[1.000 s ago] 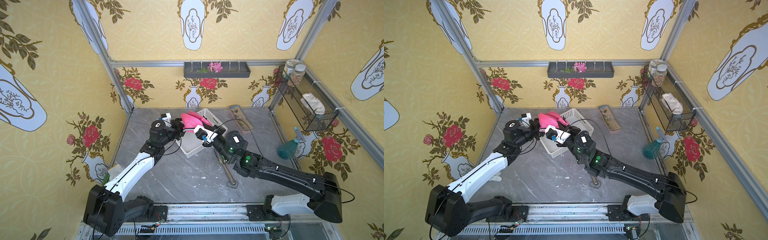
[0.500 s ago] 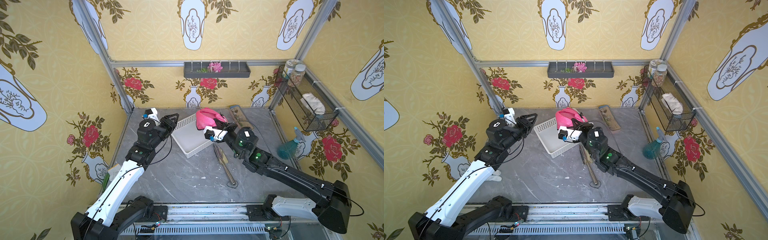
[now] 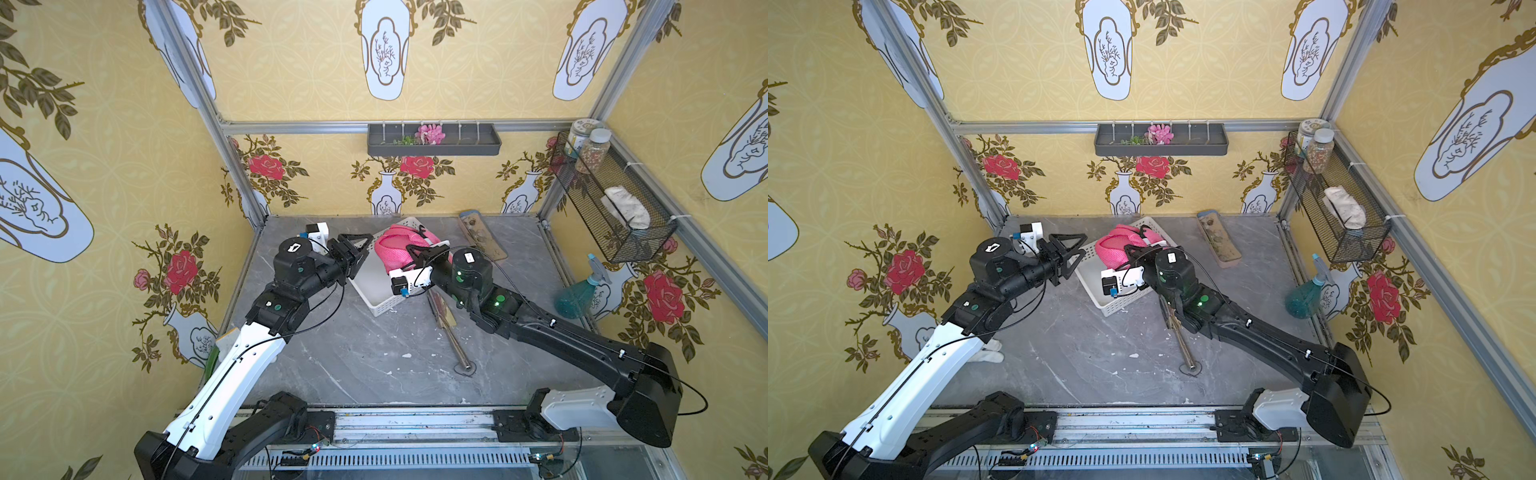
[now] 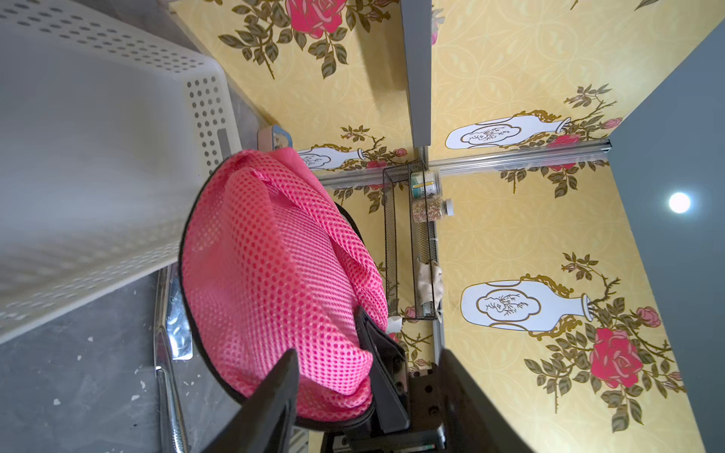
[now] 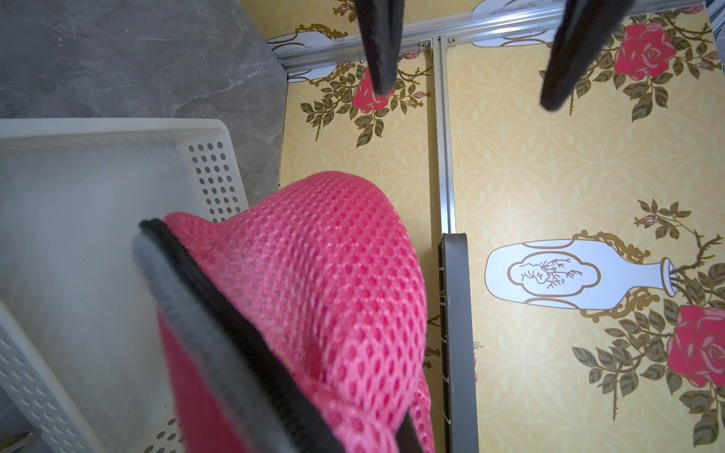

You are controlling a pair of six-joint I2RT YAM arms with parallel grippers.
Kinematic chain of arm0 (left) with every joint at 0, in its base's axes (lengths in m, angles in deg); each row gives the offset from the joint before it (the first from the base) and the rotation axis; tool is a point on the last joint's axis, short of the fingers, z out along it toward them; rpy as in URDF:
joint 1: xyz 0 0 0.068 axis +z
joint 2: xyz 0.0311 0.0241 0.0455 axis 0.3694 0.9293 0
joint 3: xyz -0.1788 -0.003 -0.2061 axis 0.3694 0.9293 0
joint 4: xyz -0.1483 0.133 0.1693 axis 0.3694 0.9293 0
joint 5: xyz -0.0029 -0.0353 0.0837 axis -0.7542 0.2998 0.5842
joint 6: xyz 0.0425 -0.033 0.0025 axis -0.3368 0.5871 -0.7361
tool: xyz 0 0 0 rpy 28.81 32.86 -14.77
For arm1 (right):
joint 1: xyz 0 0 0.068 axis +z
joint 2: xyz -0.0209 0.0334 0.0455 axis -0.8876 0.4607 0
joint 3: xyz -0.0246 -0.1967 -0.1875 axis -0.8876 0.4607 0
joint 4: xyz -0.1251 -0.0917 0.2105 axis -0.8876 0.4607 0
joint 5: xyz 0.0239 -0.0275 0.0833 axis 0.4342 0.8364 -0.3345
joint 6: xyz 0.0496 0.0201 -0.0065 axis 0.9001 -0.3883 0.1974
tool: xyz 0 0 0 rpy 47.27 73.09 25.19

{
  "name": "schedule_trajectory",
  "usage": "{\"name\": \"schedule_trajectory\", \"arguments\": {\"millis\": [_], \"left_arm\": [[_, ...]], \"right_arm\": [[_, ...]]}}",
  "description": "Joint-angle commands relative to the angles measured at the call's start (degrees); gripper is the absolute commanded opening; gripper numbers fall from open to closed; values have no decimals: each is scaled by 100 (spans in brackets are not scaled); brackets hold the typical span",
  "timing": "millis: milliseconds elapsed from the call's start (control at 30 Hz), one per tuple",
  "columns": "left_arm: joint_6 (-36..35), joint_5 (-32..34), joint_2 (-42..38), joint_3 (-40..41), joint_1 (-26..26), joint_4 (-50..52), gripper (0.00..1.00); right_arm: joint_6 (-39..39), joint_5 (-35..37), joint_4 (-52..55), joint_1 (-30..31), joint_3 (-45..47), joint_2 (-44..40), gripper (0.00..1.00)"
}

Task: Turn the laundry bag inside out
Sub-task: Turn over the laundry bag.

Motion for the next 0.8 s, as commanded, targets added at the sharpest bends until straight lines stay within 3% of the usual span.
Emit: {"name": "schedule_trajectory", "arguments": {"millis": [0,367,767], "left_arm": [[538,-203,95,53,-23,-431,60],[838,17,159,197,-24,-116,71],[957,59,234,213,-27,-35,71]], "right_arm": [[-111,-64,-221,76,-112,63,0],[3,58,-410,128,-215,180,0],[66,139,-449,204,-245,235,0]]}}
